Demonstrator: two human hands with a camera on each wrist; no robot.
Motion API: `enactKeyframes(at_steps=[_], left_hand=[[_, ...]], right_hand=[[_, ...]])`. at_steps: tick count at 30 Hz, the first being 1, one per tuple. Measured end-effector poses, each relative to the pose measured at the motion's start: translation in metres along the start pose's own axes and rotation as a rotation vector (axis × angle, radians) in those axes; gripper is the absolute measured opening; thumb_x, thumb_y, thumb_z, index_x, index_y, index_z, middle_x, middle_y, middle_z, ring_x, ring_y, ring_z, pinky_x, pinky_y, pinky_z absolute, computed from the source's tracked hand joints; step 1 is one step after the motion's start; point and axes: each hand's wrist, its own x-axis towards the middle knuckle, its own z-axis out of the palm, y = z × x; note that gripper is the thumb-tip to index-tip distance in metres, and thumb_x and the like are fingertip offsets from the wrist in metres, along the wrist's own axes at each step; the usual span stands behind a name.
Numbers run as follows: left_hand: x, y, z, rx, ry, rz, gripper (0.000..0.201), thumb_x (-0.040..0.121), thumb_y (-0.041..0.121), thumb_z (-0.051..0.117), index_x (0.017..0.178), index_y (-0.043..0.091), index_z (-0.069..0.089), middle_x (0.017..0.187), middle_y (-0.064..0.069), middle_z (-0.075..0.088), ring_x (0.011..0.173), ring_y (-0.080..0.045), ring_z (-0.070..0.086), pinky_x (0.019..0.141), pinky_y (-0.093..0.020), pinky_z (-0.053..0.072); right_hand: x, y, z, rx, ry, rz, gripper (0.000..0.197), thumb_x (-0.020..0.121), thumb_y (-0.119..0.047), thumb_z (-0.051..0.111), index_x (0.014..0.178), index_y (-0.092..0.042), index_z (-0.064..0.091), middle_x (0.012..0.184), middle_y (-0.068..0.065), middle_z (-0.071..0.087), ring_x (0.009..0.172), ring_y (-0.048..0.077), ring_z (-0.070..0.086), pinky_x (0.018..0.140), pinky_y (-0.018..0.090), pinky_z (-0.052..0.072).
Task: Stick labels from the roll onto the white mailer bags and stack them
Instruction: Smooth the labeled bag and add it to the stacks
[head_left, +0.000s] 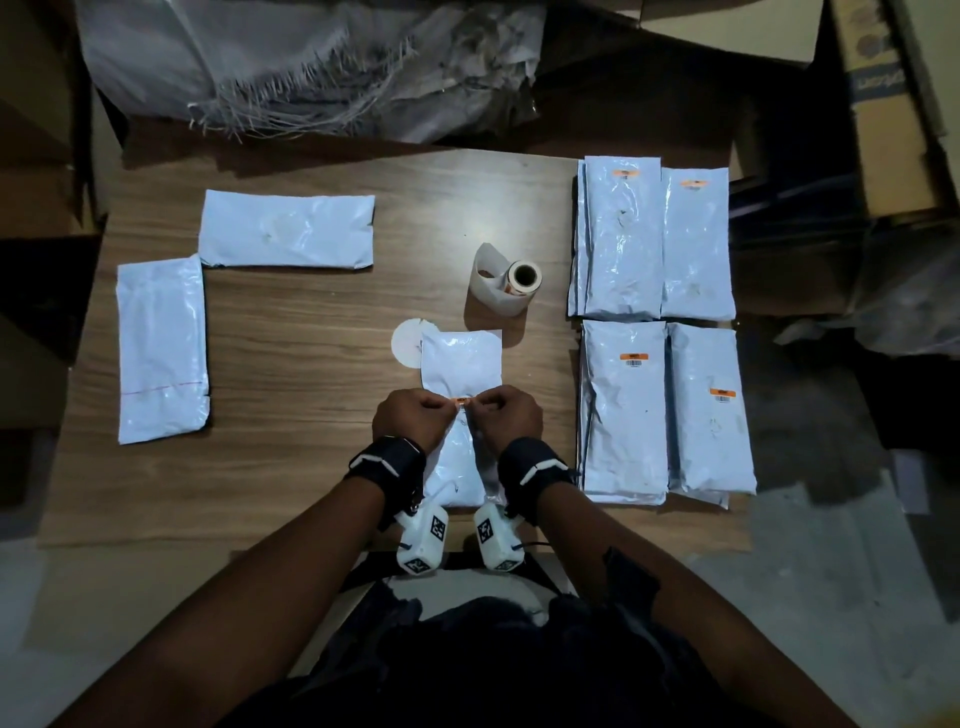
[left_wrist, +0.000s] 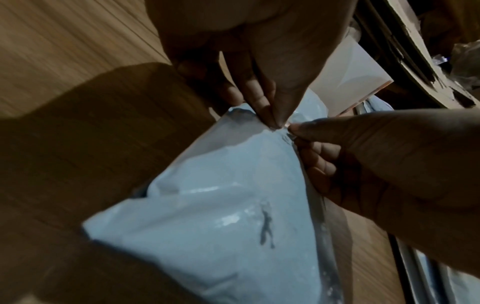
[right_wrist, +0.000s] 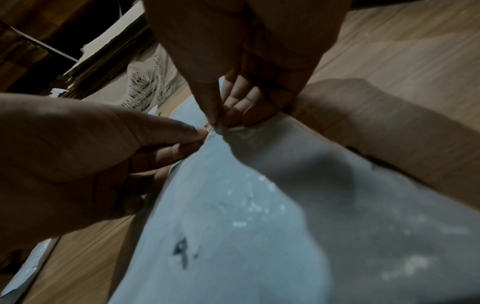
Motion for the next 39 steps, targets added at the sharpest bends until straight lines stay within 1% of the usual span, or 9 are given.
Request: enactKeyframes(at_steps=[7, 9, 11, 15, 20, 25, 31, 35, 39], left_hand=[[0.002, -0.008, -0.001, 0.019, 0.07, 0.042, 0.021, 0.076, 0.043, 0.075, 0.078, 0.024, 0.066, 0.077, 0.008, 0.068, 0.081, -0.018, 0.065, 0.073, -0.026, 0.05], [-0.002, -0.014, -0.002, 0.084, 0.161, 0.195, 0.012, 0.083, 0.035, 0.066, 0.089, 0.025, 0.064, 0.089, 0.002, 0.066, 0.088, -0.025, 0.062, 0.076, -0.032, 0.047], [-0.008, -0.023, 0.001, 0.278, 0.257, 0.449, 0.027, 0.085, 0.032, 0.053, 0.108, 0.022, 0.065, 0.108, -0.006, 0.063, 0.098, -0.031, 0.058, 0.081, -0.039, 0.046], [-0.014, -0.045, 0.012, 0.696, 0.129, 0.76, 0.049, 0.09, 0.034, 0.05, 0.138, 0.026, 0.051, 0.154, -0.016, 0.032, 0.134, -0.038, 0.036, 0.1, -0.051, 0.038], [-0.023, -0.049, 0.008, 0.777, -0.002, 0.604, 0.059, 0.094, 0.049, 0.028, 0.147, 0.025, 0.041, 0.16, -0.016, 0.018, 0.144, -0.038, 0.02, 0.107, -0.061, 0.03], [-0.03, -0.04, 0.008, 0.776, -0.039, 0.464, 0.07, 0.099, 0.054, 0.031, 0.156, 0.021, 0.006, 0.163, -0.012, -0.006, 0.149, -0.032, 0.005, 0.116, -0.051, 0.016], [-0.025, -0.048, -0.003, 0.462, -0.098, 0.427, 0.091, 0.081, 0.06, 0.043, 0.154, 0.013, 0.015, 0.15, -0.01, 0.036, 0.129, -0.031, 0.042, 0.103, -0.044, 0.04], [-0.033, -0.047, -0.011, 0.373, -0.241, 0.483, 0.105, 0.078, 0.042, 0.072, 0.156, 0.02, 0.005, 0.155, -0.01, 0.029, 0.133, -0.031, 0.041, 0.105, -0.038, 0.039], [-0.042, -0.044, -0.019, 0.239, -0.238, 0.447, 0.108, 0.076, 0.032, 0.077, 0.156, 0.029, 0.005, 0.159, 0.003, 0.02, 0.134, -0.023, 0.042, 0.1, -0.031, 0.042]], right_hand=[[-0.004, -0.004, -0.007, -0.121, 0.021, -0.025, 0.022, 0.081, -0.041, 0.07, 0.087, -0.021, 0.061, 0.088, -0.001, 0.067, 0.082, 0.022, 0.061, 0.068, 0.025, 0.042], [-0.009, 0.001, -0.011, -0.199, 0.03, -0.122, 0.017, 0.089, -0.036, 0.059, 0.098, -0.022, 0.06, 0.099, 0.001, 0.065, 0.091, 0.024, 0.06, 0.072, 0.029, 0.043], [-0.016, 0.012, -0.01, -0.31, 0.069, -0.348, 0.024, 0.095, -0.03, 0.049, 0.115, -0.021, 0.058, 0.118, 0.004, 0.058, 0.107, 0.026, 0.055, 0.084, 0.034, 0.045], [-0.025, 0.042, 0.009, -0.644, 0.04, -0.725, 0.051, 0.096, -0.036, 0.039, 0.145, -0.02, 0.043, 0.157, 0.017, 0.026, 0.141, 0.039, 0.028, 0.111, 0.046, 0.032], [-0.032, 0.051, 0.015, -0.71, -0.029, -0.61, 0.06, 0.096, -0.052, 0.033, 0.149, -0.023, 0.037, 0.16, 0.019, 0.015, 0.144, 0.043, 0.022, 0.107, 0.052, 0.036], [-0.032, 0.051, 0.009, -0.687, -0.088, -0.504, 0.082, 0.09, -0.064, 0.017, 0.155, -0.014, 0.018, 0.161, 0.019, 0.007, 0.148, 0.038, 0.011, 0.118, 0.048, 0.02], [-0.026, 0.049, -0.007, -0.53, -0.139, -0.446, 0.083, 0.079, -0.062, 0.049, 0.146, -0.017, 0.03, 0.14, 0.007, 0.042, 0.125, 0.029, 0.043, 0.103, 0.04, 0.039], [-0.032, 0.038, -0.019, -0.289, -0.256, -0.36, 0.094, 0.076, -0.038, 0.076, 0.151, -0.018, 0.024, 0.139, 0.009, 0.041, 0.128, 0.025, 0.041, 0.106, 0.032, 0.036], [-0.025, 0.039, -0.022, -0.056, -0.252, -0.332, 0.081, 0.063, -0.034, 0.077, 0.137, -0.033, 0.044, 0.126, 0.002, 0.057, 0.11, 0.019, 0.061, 0.09, 0.041, 0.055]])
